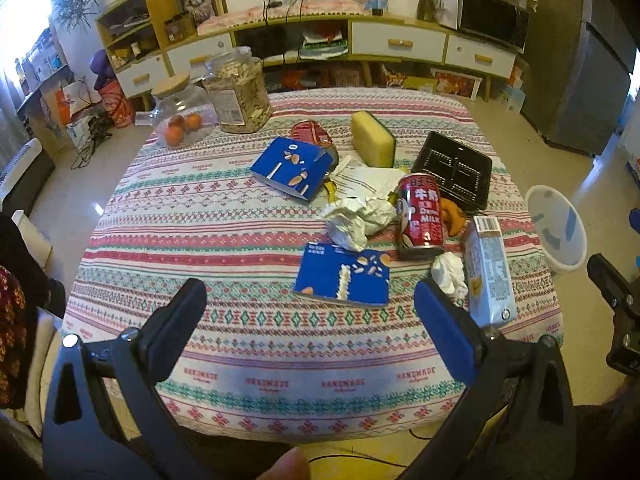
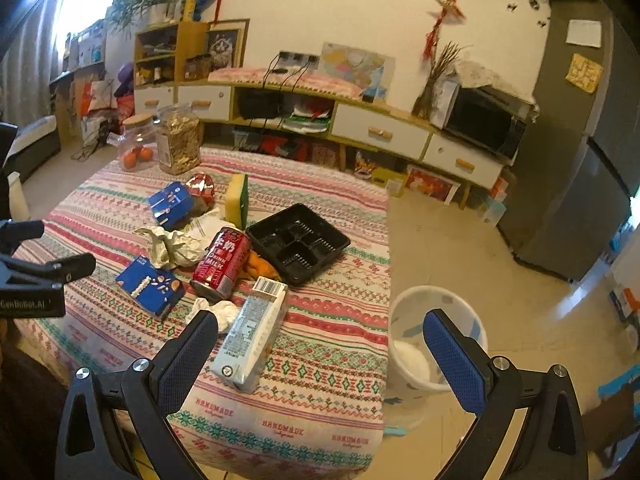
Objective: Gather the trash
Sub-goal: 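Grasp the crumpled white tissue with the left tool while the right tool grasps the milk carton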
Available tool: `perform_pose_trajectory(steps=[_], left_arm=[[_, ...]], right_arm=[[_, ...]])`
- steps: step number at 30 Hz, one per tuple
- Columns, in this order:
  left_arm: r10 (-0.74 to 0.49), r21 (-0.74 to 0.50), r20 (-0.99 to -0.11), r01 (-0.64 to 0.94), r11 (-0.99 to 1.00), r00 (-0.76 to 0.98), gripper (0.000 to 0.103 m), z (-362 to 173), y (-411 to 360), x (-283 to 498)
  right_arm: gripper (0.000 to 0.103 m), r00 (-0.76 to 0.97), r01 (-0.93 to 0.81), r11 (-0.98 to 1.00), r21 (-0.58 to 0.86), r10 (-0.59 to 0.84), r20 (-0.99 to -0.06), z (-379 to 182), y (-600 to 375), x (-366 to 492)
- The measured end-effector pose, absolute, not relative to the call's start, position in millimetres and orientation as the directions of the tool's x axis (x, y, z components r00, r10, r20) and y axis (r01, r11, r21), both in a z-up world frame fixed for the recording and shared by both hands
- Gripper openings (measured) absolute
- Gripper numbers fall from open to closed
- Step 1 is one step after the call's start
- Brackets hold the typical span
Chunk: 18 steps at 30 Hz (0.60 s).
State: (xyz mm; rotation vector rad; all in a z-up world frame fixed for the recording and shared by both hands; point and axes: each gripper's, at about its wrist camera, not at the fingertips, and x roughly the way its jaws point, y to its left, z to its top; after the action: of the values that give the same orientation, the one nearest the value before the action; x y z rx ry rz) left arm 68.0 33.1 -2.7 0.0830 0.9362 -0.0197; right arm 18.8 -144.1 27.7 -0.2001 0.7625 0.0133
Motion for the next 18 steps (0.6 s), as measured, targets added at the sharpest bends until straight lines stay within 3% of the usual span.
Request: perform_pose_trajectory(steps=[10,18], left_arm=[[-0.047,-0.014,-0.87,0.071,0.997,0.49,0.103,-27,51,120],[-0.197,-0.16,-0.913,0.13,0.978,0.358,0.089,-43,47,166]], right_arm=[[0.103,0.559,-0.089,0.995,-0.046,0.012,-0.829,-10,-163,69],[0.103,0.461,-0.076,0.997,0.024,0.056,-0.886,-31,-166,107]])
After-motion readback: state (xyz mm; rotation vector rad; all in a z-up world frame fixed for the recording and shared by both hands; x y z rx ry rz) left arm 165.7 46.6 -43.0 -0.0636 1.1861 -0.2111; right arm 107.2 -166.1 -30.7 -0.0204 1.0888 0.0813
